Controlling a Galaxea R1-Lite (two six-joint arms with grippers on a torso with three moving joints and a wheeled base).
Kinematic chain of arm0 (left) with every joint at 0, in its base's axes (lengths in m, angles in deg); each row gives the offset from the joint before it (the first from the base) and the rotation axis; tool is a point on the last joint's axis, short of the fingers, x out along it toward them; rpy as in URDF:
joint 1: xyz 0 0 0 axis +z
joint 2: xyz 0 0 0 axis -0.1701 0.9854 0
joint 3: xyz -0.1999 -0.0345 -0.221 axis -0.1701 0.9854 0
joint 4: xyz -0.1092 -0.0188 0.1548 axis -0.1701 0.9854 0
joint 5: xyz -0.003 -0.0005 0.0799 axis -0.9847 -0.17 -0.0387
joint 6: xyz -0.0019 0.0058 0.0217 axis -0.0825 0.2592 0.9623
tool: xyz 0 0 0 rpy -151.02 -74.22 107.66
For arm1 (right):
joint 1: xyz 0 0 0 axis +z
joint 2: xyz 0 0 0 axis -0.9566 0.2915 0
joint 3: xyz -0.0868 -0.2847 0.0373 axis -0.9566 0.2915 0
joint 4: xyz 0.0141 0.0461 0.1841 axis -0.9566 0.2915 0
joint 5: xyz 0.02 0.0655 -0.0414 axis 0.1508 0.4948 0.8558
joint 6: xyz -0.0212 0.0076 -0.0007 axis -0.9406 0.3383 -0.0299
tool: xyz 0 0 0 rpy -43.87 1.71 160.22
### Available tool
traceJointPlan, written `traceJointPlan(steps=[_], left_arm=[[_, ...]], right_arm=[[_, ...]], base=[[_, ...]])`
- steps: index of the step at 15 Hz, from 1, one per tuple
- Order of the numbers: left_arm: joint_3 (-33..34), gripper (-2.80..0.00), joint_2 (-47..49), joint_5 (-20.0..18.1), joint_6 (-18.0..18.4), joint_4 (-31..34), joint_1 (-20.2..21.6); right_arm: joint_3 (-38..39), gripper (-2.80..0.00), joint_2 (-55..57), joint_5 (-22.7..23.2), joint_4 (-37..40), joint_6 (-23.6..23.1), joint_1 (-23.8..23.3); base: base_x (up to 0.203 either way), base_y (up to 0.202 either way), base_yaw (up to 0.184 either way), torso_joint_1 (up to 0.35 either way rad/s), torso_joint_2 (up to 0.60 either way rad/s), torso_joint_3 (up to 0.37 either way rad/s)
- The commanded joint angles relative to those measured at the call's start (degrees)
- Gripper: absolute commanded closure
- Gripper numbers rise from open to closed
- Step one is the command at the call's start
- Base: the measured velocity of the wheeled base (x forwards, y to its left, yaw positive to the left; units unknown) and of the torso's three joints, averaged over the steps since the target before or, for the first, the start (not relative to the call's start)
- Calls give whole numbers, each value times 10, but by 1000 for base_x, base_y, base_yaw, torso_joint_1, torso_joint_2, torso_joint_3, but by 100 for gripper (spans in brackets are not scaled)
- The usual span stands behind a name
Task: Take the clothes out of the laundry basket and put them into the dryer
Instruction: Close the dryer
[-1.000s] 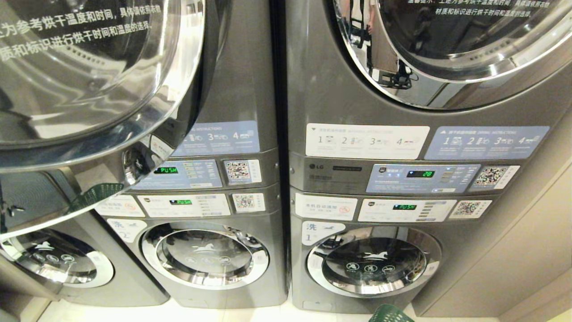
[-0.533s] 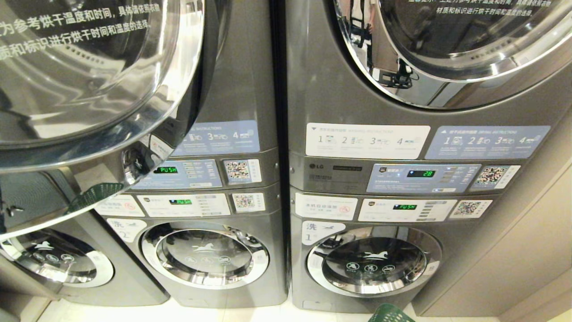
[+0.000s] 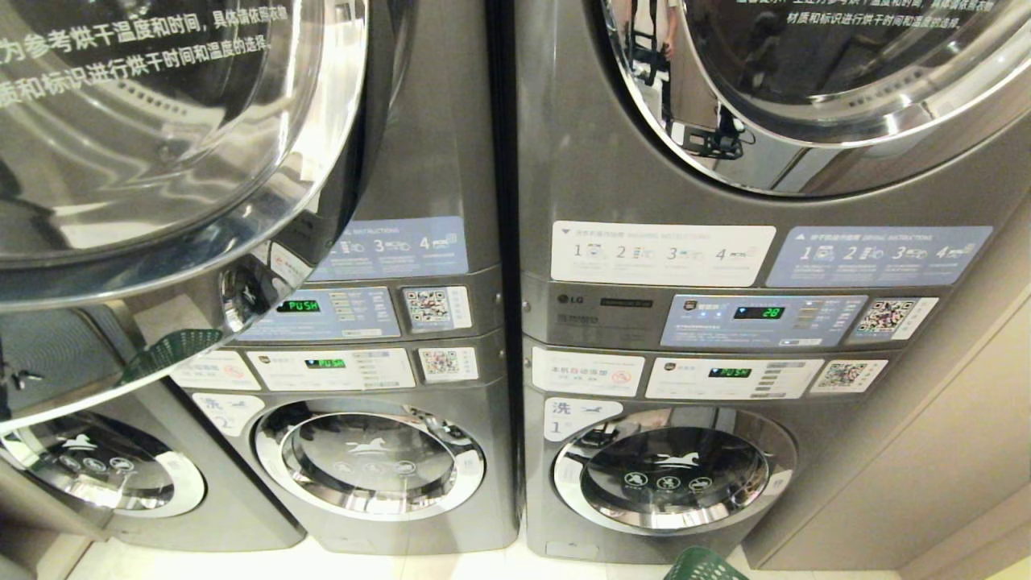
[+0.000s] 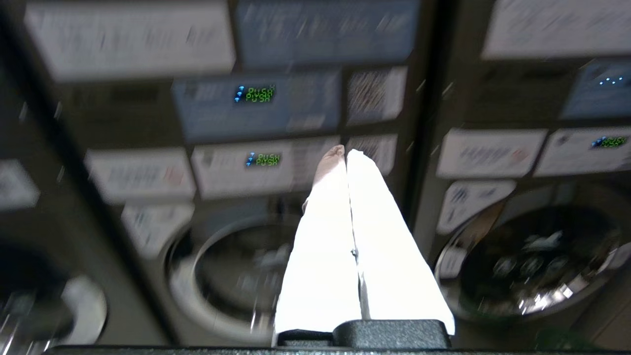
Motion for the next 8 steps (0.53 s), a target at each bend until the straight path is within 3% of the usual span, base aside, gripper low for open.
traceJointPlan(steps=[1,2,4,6,8], left_arm=[[-37,0,0,-118,0,-51,0],[-74,0,0,-209,-2,-43,0],[-154,0,1,-334,-18,22,0],[-210,0,11,-389,-49,73,0],[-235,0,56,-390,-59,72,2]], right_arm=[[0,0,0,3,1,-2,0],[-1,0,-1,3,1,-6,0],[-1,0,2,5,2,-8,0],[-1,0,3,5,2,-8,0],[-1,0,2,5,2,-8,0]], base=[[0,0,0,0,0,0],[0,0,0,0,0,0],[0,0,0,0,0,0],[0,0,0,0,0,0],[0,0,0,0,0,0]])
